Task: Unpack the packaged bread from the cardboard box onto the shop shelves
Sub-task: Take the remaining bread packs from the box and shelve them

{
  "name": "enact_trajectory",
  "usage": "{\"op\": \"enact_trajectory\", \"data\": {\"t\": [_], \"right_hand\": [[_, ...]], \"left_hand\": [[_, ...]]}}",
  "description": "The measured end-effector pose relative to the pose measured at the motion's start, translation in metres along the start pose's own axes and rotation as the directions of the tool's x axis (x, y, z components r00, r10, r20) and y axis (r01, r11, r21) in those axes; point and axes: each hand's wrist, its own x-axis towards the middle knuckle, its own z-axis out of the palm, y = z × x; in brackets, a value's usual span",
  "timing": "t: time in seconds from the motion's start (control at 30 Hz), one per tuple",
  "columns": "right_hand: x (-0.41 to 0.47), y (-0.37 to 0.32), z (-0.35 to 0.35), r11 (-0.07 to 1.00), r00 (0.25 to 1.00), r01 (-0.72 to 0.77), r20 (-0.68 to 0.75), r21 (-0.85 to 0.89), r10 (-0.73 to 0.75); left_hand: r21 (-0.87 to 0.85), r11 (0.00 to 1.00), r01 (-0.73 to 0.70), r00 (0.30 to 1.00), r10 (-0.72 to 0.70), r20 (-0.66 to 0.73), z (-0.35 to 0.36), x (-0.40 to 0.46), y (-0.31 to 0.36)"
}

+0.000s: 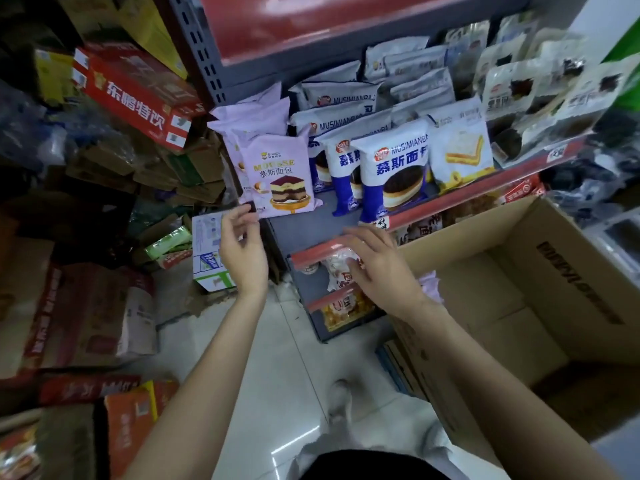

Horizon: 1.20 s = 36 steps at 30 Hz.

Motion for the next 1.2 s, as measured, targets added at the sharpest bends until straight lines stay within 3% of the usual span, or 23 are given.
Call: {"op": "enact_trajectory", "data": {"t": [0.07, 0.17, 0.27, 0.33, 0.4, 0.5, 0.57, 0.63, 0.7, 0.73, 0.8, 0.87, 0.97, 1.07, 1.17, 1.2], "right_hand": [[-0.046, 0.019, -0.021, 0.999, 0.999, -0.034, -0.037, 0.029, 0.035], [-0.112, 0.069, -0.05, 0.971, 0.975, -0.22, 0.021, 0.094, 0.219], [-0.161, 0.139, -0.068, 0.907, 0.908, -0.415, 0.098, 0.07, 0.408], [-0.18, 0.182, -0.078, 0.867, 0.87, -0.489, 0.125, 0.096, 0.477], [-0.188, 0.219, -0.081, 0.844, 0.845, -0.525, 0.177, 0.105, 0.504], [-0.188, 0.269, -0.066, 0.862, 0.839, -0.504, 0.266, 0.052, 0.475], [-0.182, 0.297, -0.044, 0.888, 0.836, -0.461, 0.336, -0.003, 0.435], [-0.173, 0.321, -0.016, 0.901, 0.825, -0.432, 0.394, -0.023, 0.406], [-0.167, 0.341, 0.016, 0.89, 0.777, -0.453, 0.471, -0.041, 0.417], [-0.166, 0.35, 0.031, 0.878, 0.745, -0.476, 0.512, -0.038, 0.427], [-0.158, 0.364, 0.061, 0.859, 0.717, -0.512, 0.562, 0.023, 0.412], [-0.148, 0.372, 0.088, 0.831, 0.736, -0.534, 0.57, 0.157, 0.365], [-0.136, 0.383, 0.123, 0.738, 0.735, -0.616, 0.537, 0.275, 0.414], [-0.138, 0.387, 0.147, 0.626, 0.691, -0.703, 0.531, 0.336, 0.49], [-0.152, 0.39, 0.161, 0.526, 0.605, -0.787, 0.57, 0.323, 0.555], [-0.158, 0.393, 0.165, 0.517, 0.611, -0.785, 0.561, 0.341, 0.558]], "left_hand": [[-0.046, 0.999, -0.029, 0.997, 0.032, 0.069, 0.001, -0.035, 0.006], [0.037, 0.999, -0.012, 0.948, -0.001, 0.32, 0.014, -0.094, 0.001], [0.31, 0.95, 0.051, 0.799, -0.224, 0.557, 0.047, -0.147, -0.019], [0.467, 0.876, 0.123, 0.697, -0.411, 0.587, 0.076, -0.177, -0.041], [0.549, 0.813, 0.192, 0.651, -0.524, 0.549, 0.106, -0.202, -0.062], [0.544, 0.766, 0.343, 0.656, -0.61, 0.445, 0.148, -0.226, -0.091], [0.531, 0.78, 0.332, 0.726, -0.57, 0.385, 0.17, -0.238, -0.109], [0.559, 0.817, 0.139, 0.836, -0.399, 0.375, 0.184, -0.247, -0.12], [0.605, 0.788, -0.113, 0.903, -0.172, 0.393, 0.193, -0.253, -0.121], [0.61, 0.754, -0.245, 0.904, -0.05, 0.425, 0.199, -0.254, -0.118], [0.566, 0.695, -0.444, 0.834, 0.091, 0.544, 0.212, -0.255, -0.112], [0.536, 0.695, -0.479, 0.756, 0.017, 0.654, 0.227, -0.255, -0.117], [0.57, 0.744, -0.349, 0.683, -0.215, 0.698, 0.262, -0.257, -0.133], [0.624, 0.739, -0.254, 0.679, -0.324, 0.659, 0.304, -0.247, -0.16], [0.748, 0.649, -0.139, 0.693, -0.475, 0.542, 0.329, -0.233, -0.2], [0.78, 0.617, -0.105, 0.69, -0.52, 0.504, 0.333, -0.229, -0.214]]}}
